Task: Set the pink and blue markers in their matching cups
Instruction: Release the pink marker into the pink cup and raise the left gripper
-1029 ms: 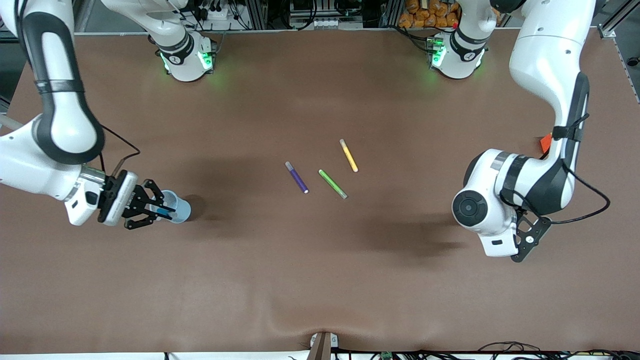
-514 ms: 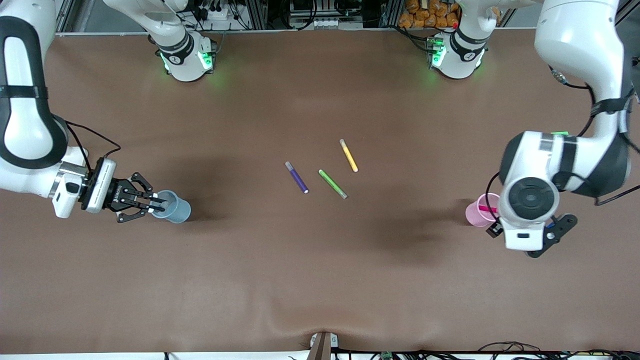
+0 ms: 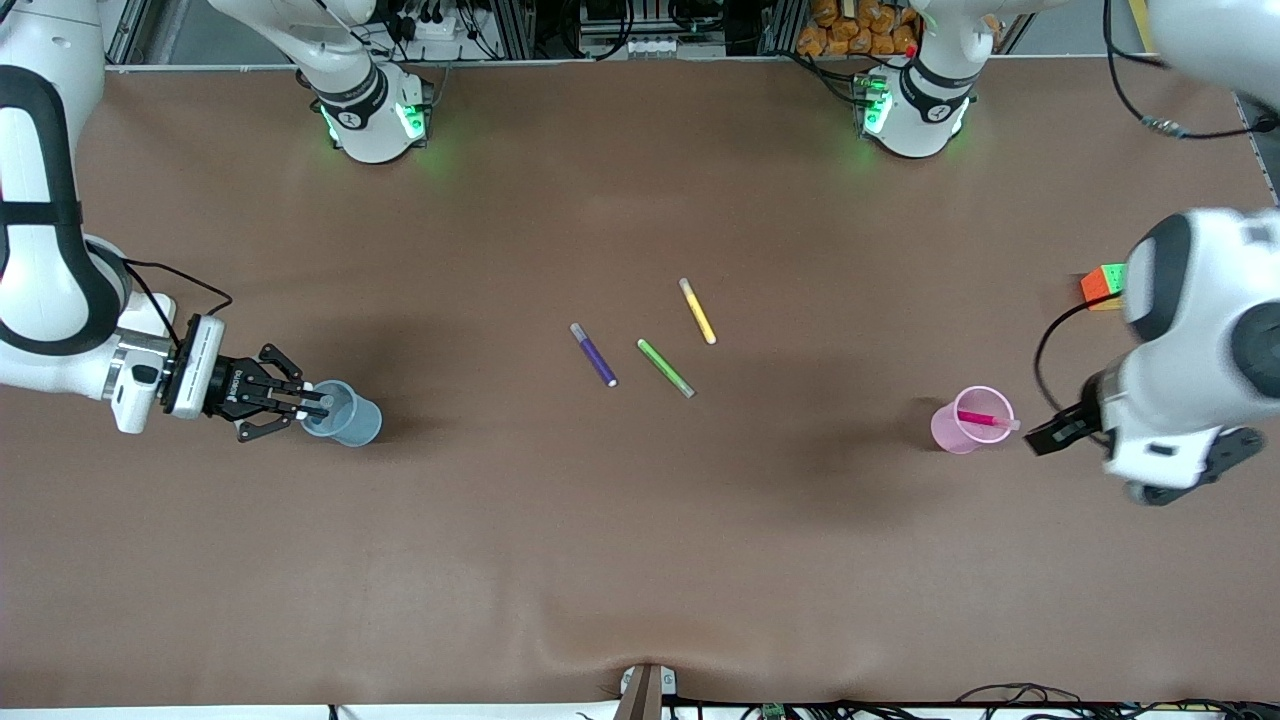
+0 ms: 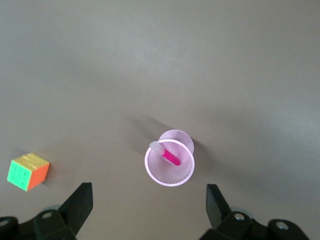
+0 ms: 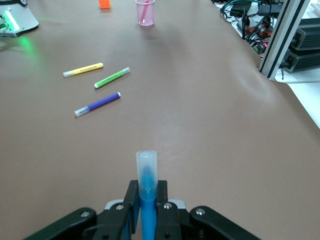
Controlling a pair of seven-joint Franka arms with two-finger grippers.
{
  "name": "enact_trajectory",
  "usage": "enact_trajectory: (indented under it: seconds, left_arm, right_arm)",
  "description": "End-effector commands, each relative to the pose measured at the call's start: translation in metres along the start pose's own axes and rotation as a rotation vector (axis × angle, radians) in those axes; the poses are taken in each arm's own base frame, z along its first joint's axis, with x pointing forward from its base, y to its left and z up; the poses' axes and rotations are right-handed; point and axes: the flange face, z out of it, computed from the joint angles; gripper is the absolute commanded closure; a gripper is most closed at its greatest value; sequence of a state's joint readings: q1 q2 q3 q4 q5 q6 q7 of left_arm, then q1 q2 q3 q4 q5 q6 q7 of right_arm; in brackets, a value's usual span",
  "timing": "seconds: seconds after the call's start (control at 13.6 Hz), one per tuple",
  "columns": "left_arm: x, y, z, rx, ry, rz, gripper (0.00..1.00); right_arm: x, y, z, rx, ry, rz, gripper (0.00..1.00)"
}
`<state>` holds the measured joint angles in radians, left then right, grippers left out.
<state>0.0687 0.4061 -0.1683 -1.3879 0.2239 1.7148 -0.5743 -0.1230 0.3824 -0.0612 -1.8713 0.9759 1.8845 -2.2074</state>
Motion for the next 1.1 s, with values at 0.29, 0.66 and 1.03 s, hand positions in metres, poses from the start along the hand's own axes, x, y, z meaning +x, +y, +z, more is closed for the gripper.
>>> enact_trajectory:
  seconds: [0.29, 0.66, 1.03]
  left_arm:
    - [-0.03, -0.077, -0.101, -0.13, 0.031, 0.335, 0.0]
    - [-0.084, -0.075, -0.147, -0.116, 0.052, 0.394, 0.0]
    - [-0.109, -0.091, -0.16, -0.155, 0.041, 0.39, 0.0]
  right_arm:
    - [-0.016, -0.004, 0.001, 0.007, 0.056, -0.056, 1.0]
    - [-0.021, -0.003, 0.001, 0.006, 0.054, -0.084, 1.0]
    - [-0.039, -0.005, 0.005, 0.01, 0.056, -0.111, 1.0]
